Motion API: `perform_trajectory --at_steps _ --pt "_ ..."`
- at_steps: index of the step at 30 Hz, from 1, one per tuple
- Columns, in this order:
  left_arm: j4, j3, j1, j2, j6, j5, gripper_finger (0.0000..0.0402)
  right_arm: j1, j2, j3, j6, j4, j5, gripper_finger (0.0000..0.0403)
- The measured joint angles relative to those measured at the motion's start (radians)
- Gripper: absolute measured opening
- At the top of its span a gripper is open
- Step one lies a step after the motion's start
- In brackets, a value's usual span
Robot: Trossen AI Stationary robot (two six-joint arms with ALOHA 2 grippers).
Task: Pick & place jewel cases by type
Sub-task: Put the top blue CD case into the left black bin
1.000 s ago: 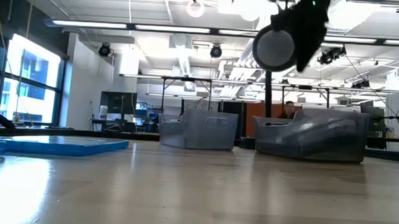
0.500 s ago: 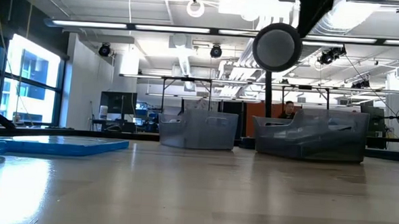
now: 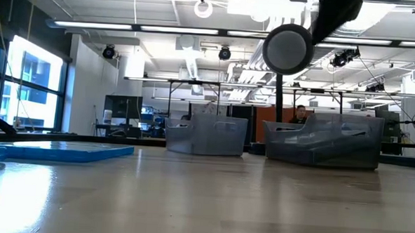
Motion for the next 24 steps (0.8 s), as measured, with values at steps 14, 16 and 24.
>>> perform_trajectory --at_steps 14,16,24 --pt "0.280 -1.056 0.002 -0.348 -0.490 0.131 0.0060 0.109 0.188 -0.550 -0.545 1.687 0.084 0.0157" --pt "0.269 -1.106 0.002 -0.347 -0.500 0.242 0.0060 0.092 0.265 -0.558 -0.536 1.762 0.120 0.0157" --pt "0.300 -1.276 0.003 -0.345 -0.688 0.209 0.0060 -0.024 0.557 -0.242 -0.445 1.480 -0.053 0.0158"
